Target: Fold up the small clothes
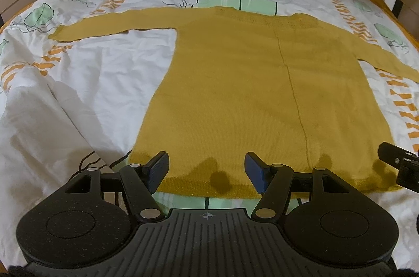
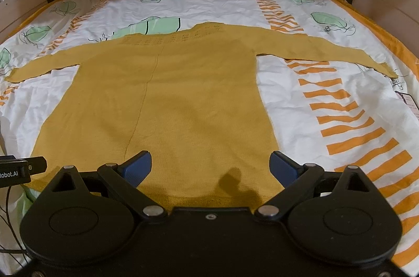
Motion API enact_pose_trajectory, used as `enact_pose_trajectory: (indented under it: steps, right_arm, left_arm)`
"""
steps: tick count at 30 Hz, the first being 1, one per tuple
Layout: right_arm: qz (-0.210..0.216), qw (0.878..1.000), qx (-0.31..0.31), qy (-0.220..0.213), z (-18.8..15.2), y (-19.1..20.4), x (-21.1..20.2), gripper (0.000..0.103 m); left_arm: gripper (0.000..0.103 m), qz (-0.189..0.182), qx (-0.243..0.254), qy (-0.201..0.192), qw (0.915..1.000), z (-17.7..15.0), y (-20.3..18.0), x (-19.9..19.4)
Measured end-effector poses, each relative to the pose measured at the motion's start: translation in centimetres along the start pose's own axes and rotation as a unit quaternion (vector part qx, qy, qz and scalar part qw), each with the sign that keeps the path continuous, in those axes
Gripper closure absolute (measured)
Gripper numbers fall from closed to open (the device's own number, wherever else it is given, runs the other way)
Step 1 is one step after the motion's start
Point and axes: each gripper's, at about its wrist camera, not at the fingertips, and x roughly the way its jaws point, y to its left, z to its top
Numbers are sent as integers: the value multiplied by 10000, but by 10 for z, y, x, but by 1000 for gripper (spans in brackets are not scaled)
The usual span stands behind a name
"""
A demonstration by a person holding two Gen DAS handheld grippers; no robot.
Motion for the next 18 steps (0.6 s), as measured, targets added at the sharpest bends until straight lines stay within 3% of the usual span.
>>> enact_pose_trajectory:
  steps: [18]
  right_arm:
    - [46,10000,-53,62,2,4,4,6]
  left_arm:
    - [41,-4,-6,13,10000,0,0,1]
